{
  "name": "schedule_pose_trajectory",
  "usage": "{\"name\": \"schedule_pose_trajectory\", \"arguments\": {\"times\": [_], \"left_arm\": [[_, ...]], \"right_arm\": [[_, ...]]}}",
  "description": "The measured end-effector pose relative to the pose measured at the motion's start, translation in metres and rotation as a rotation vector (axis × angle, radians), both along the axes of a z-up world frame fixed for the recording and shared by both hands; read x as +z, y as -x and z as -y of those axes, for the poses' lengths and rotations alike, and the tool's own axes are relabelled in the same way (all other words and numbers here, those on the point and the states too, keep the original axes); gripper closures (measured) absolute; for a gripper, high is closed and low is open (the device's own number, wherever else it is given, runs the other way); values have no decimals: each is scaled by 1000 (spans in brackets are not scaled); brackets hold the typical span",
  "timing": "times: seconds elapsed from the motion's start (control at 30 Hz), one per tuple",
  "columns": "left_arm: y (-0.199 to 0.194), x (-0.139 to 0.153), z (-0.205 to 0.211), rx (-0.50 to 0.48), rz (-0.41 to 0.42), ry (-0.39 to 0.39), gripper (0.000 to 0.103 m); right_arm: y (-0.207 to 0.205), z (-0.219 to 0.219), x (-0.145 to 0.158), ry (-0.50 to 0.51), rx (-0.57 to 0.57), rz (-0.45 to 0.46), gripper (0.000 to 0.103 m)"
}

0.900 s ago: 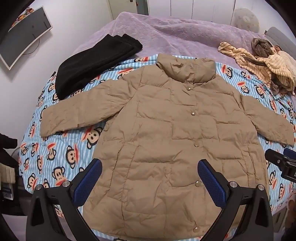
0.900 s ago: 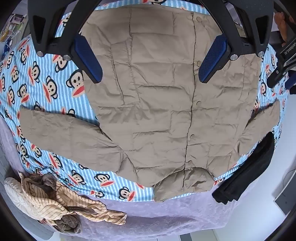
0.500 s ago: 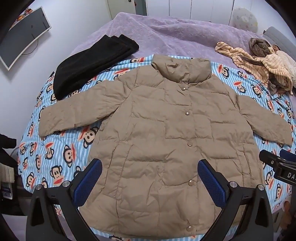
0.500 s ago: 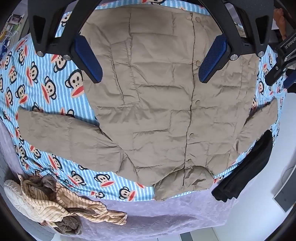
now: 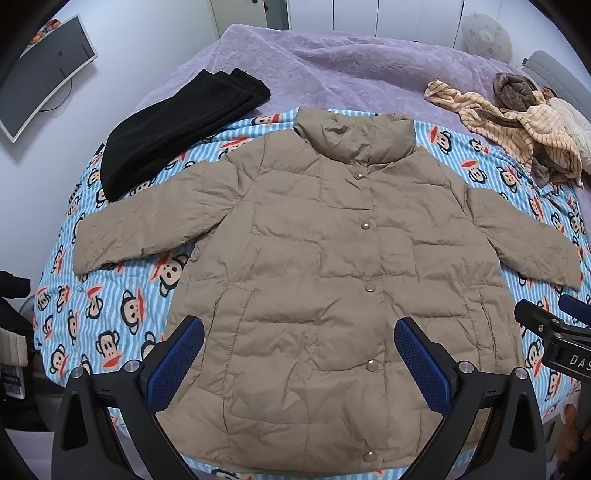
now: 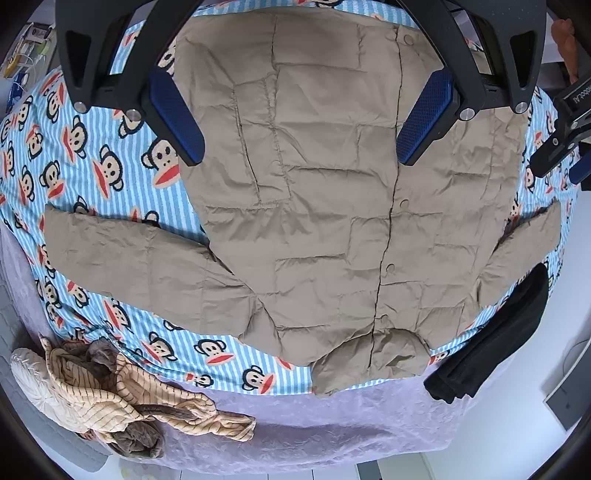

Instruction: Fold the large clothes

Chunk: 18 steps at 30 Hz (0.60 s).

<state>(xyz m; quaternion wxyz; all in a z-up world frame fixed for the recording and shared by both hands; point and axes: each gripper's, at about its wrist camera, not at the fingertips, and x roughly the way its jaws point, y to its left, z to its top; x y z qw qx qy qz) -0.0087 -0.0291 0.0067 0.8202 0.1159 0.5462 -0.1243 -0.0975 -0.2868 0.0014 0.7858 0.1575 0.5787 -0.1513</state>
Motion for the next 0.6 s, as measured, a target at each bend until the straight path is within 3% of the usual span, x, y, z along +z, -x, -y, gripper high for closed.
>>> {"name": "schedule_pose_trajectory", "arguments": {"times": [0.6], "left_arm": [[-3,4,-15,43,10,16,0]], "right_arm": [[-11,-7,4,16,38,10,0]]}}
